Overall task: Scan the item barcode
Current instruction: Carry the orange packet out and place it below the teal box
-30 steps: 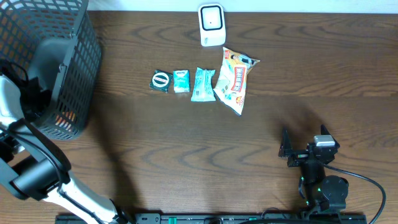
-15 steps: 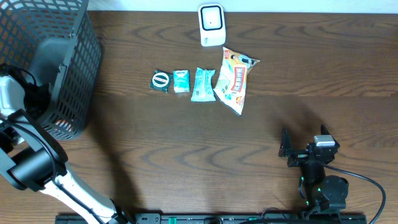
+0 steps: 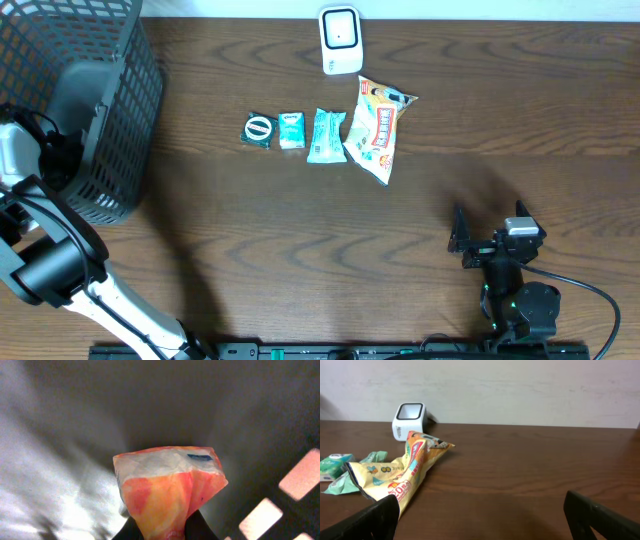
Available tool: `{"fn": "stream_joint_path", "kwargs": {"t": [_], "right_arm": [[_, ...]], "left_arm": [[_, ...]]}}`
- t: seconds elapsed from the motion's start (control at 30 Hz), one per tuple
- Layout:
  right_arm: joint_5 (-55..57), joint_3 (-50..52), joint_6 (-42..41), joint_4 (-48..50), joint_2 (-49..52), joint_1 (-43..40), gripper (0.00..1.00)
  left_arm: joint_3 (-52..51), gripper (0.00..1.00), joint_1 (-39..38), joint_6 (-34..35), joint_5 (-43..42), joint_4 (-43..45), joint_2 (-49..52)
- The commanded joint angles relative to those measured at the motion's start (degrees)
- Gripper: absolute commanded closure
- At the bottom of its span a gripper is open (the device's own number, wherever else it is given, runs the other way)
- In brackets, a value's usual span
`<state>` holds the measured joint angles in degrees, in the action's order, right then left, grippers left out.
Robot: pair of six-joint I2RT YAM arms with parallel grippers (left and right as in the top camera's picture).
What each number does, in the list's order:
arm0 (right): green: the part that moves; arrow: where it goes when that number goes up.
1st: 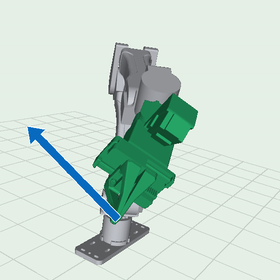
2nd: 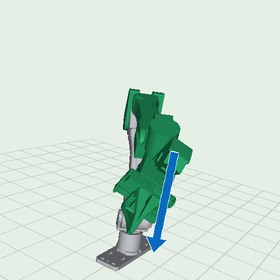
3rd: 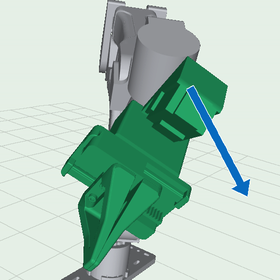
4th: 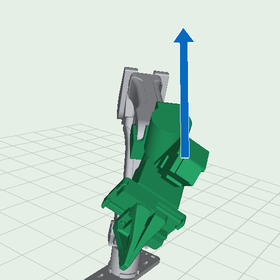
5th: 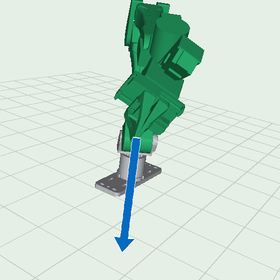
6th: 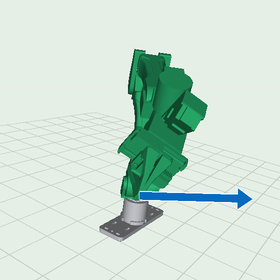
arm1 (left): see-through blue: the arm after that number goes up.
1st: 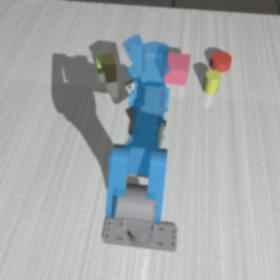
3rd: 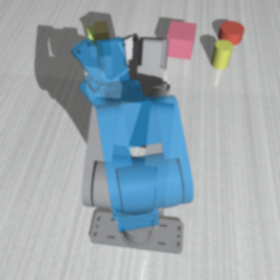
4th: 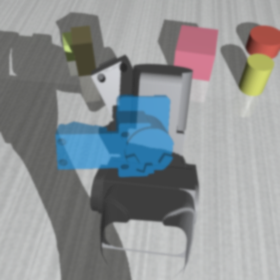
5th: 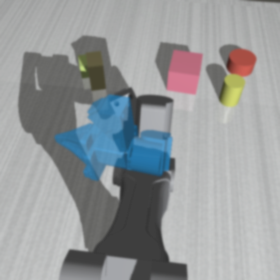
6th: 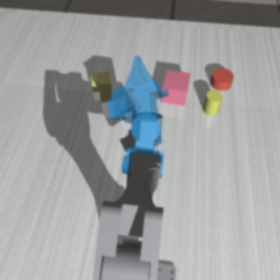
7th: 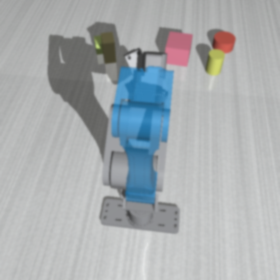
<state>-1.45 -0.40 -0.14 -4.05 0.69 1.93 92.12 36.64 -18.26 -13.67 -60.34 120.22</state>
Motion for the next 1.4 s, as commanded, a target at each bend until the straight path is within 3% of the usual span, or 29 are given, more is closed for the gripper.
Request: {"fn": "stream_joint_path", "kwargs": {"t": [0.0, 0.23, 0.5, 0.7, 0.8, 0.87, 1.03, 1.27, 1.37], "right_arm": [[0.46, 0.09, 0.63, -0.24, -0.31, -0.50, 0.01], [0.46, 0.09, 0.63, -0.24, -0.31, -0.50, 0.01], [0.46, 0.09, 0.63, -0.24, -0.31, -0.50, 0.01], [0.46, 0.09, 0.63, -0.24, -0.31, -0.50, 0.01], [0.46, 0.09, 0.63, -0.24, -0.31, -0.50, 0.01], [0.46, 0.09, 0.63, -0.24, -0.31, -0.50, 0.01], [0.46, 0.09, 0.63, -0.24, -0.31, -0.50, 0.01], [0.46, 0.09, 0.63, -0.24, -0.31, -0.50, 0.01], [0.46, 0.09, 0.63, -0.24, -0.31, -0.50, 0.01]], "left_arm": [[4.07, 0.93, 0.04, 6.73, -0.04, 0.57, 0.66], [15.23, 0.92, 0.04, 20.00, -0.07, -0.11, -4.48], [21.31, 0.93, -0.11, 32.96, -0.63, 6.14, -18.95], [21.31, 0.92, -2.80, 36.44, -13.33, 6.43, -27.87], [21.31, 0.93, -6.95, 36.37, -21.29, 6.86, -29.31], [21.24, 0.93, -11.10, 36.35, -22.32, 6.93, -29.20], [19.85, 0.93, -23.43, 35.89, -16.98, 6.93, -26.58], [19.52, 0.92, -39.58, 35.93, 2.91, 6.69, -18.80], [19.52, 0.93, -43.95, 35.95, 7.19, 6.69, -15.45]]}}
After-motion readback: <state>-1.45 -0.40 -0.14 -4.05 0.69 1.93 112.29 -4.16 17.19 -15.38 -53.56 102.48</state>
